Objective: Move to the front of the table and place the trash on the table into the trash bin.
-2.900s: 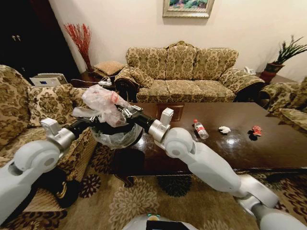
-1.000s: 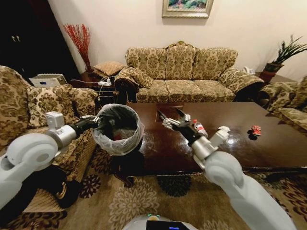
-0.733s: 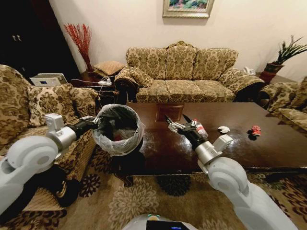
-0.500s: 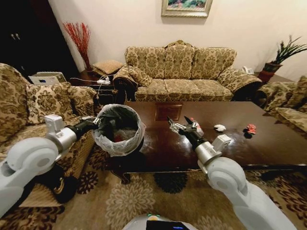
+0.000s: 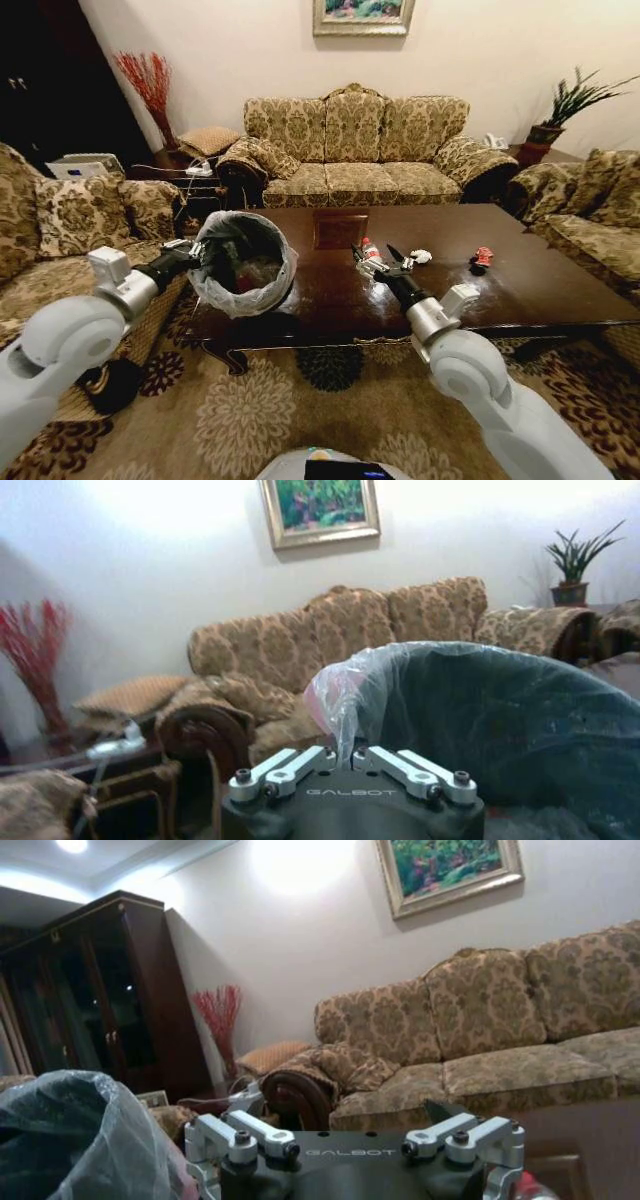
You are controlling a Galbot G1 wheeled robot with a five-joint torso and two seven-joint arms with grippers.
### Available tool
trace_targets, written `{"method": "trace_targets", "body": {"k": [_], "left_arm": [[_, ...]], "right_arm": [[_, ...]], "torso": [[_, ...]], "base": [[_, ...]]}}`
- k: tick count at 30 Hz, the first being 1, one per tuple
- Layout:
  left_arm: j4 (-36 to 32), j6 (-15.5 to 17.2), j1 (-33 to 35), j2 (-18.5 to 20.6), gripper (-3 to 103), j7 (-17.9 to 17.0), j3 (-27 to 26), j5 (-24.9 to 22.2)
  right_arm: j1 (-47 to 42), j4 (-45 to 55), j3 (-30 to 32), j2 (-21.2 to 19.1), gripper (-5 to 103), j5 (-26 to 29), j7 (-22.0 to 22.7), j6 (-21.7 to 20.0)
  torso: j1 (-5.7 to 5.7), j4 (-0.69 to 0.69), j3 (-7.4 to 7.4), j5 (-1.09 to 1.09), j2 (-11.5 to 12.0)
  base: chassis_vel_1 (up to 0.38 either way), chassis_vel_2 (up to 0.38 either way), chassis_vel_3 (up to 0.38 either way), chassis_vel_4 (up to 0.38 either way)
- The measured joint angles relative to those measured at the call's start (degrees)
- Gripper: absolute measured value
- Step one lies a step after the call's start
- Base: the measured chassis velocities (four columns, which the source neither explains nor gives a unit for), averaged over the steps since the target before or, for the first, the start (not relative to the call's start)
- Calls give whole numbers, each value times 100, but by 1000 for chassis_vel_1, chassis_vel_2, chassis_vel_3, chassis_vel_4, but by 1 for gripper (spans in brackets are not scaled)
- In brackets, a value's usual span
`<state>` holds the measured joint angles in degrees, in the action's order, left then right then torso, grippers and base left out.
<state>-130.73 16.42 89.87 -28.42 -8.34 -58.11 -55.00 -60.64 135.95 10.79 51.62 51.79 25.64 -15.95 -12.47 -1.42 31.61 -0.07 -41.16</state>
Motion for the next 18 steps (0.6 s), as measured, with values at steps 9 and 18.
{"method": "trace_targets", "body": {"k": [9,18], "left_arm": [[71,-386,-38,-124,3,83,97,364],[52,-421,-26,-193,3,141,86,357]], "right_arm": [[-28,17,19,-56,100,104,64,-42],[-50,5,31,-32,100,93,67,-44]], "torso": [[5,0,-2,13,-1],[3,-1,-2,6,0]], "base": [[-4,-7,9,11],[-155,-136,148,141]]}}
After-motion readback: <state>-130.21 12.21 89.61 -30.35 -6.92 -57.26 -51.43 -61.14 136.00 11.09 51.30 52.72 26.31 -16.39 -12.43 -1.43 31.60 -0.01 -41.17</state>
